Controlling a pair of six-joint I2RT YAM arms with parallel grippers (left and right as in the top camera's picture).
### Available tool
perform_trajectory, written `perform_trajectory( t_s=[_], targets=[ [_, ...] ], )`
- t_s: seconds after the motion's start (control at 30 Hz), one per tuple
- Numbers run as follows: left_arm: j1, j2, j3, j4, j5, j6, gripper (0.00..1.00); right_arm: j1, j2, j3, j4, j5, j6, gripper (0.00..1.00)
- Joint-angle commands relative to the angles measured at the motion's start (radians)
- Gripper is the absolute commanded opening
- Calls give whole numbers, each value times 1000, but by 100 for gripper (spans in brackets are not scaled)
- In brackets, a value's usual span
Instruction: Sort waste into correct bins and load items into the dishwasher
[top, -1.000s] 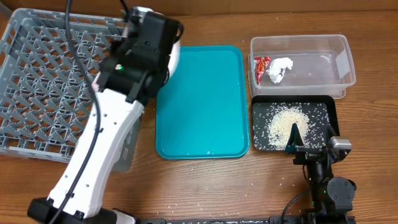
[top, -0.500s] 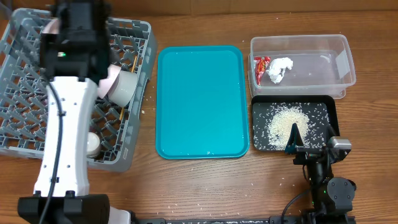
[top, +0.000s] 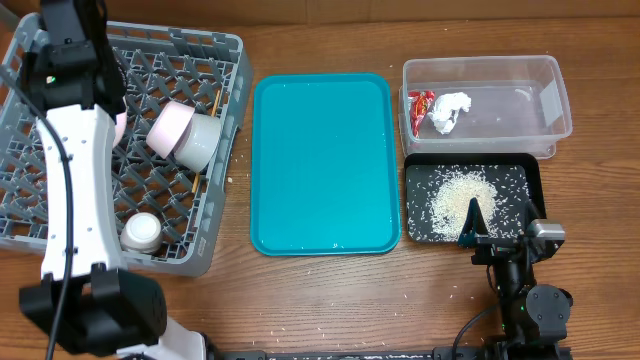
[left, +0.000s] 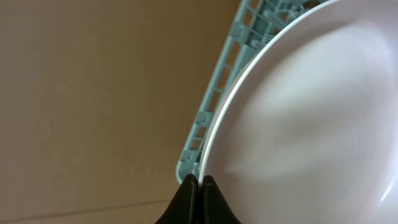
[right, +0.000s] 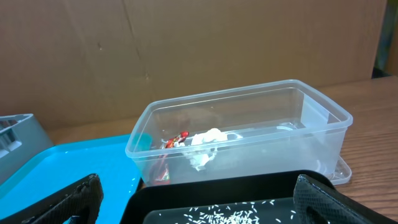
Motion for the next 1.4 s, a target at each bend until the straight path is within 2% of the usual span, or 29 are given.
perform_trajectory(
  t_s=[0.0, 0.2, 0.4, 0.53, 0.73, 0.93, 0.97, 1.1, 1.13, 1.2, 1.27, 1.37],
  targets=[
    [4, 67, 7, 6, 22, 30, 4, -5, -8, -10, 3, -2, -3, 100],
    [-1, 163, 7, 23, -75, 29, 4, -5, -8, -10, 3, -2, -3, 100],
    [-3, 169, 7, 120, -207, 27, 4, -5, -8, -10, 3, -2, -3, 100],
    [-3, 169, 7, 128, -198, 37, 4, -5, -8, -10, 3, -2, -3, 100],
    [-2, 169, 7, 103, -102, 36, 4, -5, -8, -10, 3, -2, -3, 100],
    [-11, 169, 7, 53, -40, -3, 6, -5, -8, -10, 3, -2, -3, 100],
    [-13, 169, 7, 48, -33, -6, 10, -5, -8, -10, 3, -2, -3, 100],
    [-16, 167, 7, 42, -53, -10, 43, -5, -8, -10, 3, -2, -3, 100],
    [-18, 163, 7, 43, -121, -45, 55, -5, -8, -10, 3, -2, -3, 100],
    [-28, 144, 7, 55, -205, -88, 65, -5, -8, -10, 3, -2, -3, 100],
    [-56, 89, 8, 64, -201, -106, 69, -5, -8, -10, 3, -2, -3, 100],
    [-136, -65, 9, 42, -74, -180, 74, -5, -8, -10, 3, -2, -3, 100]
  ],
)
